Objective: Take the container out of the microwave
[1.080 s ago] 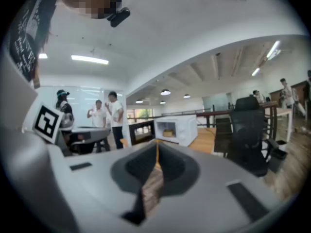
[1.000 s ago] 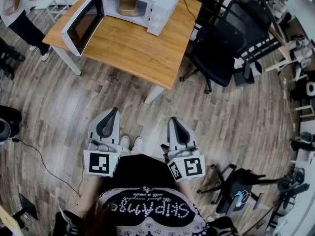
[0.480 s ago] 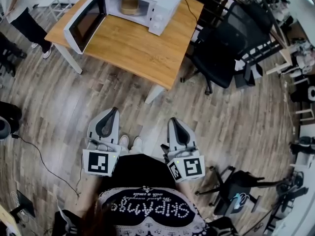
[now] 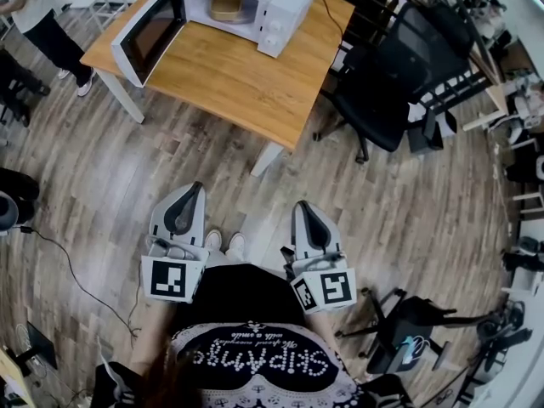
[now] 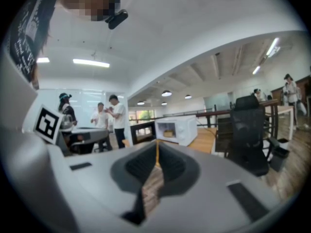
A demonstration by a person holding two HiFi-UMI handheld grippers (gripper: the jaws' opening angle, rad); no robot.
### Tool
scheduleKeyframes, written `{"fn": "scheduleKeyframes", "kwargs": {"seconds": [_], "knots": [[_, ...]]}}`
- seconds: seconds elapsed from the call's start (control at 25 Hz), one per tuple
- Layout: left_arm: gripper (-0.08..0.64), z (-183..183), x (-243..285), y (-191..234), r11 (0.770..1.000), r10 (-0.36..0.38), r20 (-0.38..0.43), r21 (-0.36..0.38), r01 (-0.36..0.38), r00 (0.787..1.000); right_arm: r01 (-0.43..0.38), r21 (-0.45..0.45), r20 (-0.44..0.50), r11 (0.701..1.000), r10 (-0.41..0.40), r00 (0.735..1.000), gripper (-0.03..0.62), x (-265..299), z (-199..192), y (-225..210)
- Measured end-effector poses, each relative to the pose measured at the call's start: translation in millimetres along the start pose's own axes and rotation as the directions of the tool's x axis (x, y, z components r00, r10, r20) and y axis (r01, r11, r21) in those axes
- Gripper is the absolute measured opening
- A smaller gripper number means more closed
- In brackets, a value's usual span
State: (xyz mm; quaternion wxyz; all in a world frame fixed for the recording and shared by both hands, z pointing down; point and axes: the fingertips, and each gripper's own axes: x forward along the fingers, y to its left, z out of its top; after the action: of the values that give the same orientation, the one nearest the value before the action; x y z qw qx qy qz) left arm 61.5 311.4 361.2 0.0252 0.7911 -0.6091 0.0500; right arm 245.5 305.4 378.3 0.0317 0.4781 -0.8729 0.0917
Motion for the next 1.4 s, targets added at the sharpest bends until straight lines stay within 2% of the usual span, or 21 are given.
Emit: {"fn": "scheduleKeyframes", "kwargs": {"seconds": [0.4,0.84,1.04,1.4], "knots": [[0.034,-3,-3,-32,1.000,-0.010,0.025,0.022,0.009,1.000,0.016,0.007,-0.008,1.000,-0.016,1.000,0.035,-29,-14,-21],[0.034,-1,1,-29,1.000,-0.006,0.040,0.031,0.004,0.999,0.028,0.015,-0.027,1.000,-0.027,0.999,0.035,-27,-21,-25],[0.034,-3,8,-11,1.000,0.011,0.027,0.024,-0.012,1.000,0.011,0.016,-0.041,1.000,-0.010,0.999,0.035,-6,-21,-19],[0.034,-4,51,49,0.999,0.032,0.017,0.008,-0.033,0.999,0.011,0.010,-0.034,1.000,-0.011,0.999,0.035,67,-10,-14]]}}
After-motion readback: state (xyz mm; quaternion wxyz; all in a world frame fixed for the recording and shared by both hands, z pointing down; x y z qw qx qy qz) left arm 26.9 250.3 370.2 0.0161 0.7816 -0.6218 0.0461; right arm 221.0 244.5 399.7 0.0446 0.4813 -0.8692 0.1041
